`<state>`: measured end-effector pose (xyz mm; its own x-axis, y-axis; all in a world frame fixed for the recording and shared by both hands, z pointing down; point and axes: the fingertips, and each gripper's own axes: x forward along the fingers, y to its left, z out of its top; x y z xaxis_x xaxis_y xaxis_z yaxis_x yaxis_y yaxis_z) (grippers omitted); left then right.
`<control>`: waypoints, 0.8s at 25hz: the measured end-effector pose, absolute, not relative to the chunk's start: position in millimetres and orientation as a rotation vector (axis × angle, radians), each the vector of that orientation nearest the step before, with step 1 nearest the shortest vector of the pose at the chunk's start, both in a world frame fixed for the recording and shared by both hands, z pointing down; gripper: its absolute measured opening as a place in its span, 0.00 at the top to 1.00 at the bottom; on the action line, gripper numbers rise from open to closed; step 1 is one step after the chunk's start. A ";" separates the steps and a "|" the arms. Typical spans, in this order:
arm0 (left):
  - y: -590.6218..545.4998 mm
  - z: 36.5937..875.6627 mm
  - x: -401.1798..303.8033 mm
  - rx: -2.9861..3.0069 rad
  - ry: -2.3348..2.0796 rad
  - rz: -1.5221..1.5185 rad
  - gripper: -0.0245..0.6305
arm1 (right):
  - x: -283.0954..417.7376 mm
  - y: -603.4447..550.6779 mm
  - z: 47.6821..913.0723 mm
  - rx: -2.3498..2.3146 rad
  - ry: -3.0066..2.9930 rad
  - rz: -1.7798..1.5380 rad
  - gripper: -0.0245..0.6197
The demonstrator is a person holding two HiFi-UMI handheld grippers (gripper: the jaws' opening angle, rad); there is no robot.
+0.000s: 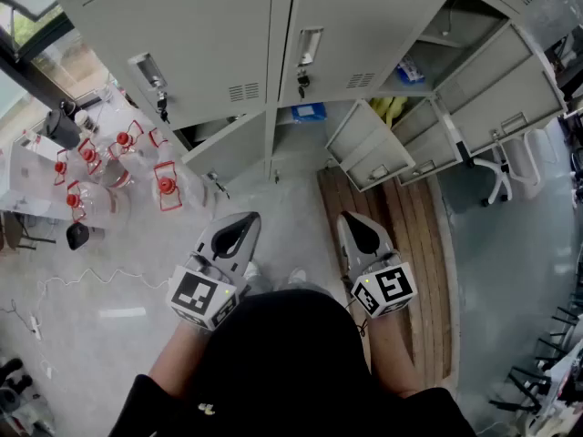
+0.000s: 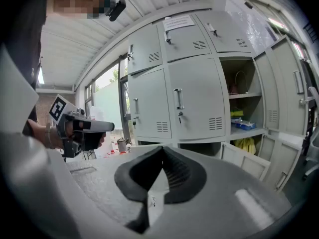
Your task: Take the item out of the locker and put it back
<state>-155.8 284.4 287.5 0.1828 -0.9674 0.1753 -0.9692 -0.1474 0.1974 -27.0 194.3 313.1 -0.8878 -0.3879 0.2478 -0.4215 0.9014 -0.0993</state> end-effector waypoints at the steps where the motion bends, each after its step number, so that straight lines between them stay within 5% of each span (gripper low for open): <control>1: 284.9 289.5 -156.4 2.201 -1.834 0.013 0.94 | -29.7 195.7 313.3 0.610 -2.844 0.220 0.97; 20: 309.9 319.9 -197.1 2.263 -1.689 0.128 0.94 | -69.3 215.6 324.2 0.765 -2.832 0.264 0.97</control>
<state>-197.1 309.9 319.9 0.2993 -0.9193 0.2557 -0.9473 -0.2541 0.1952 -69.3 215.6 324.2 -0.8473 -0.4772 0.2332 -0.5120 0.8505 -0.1200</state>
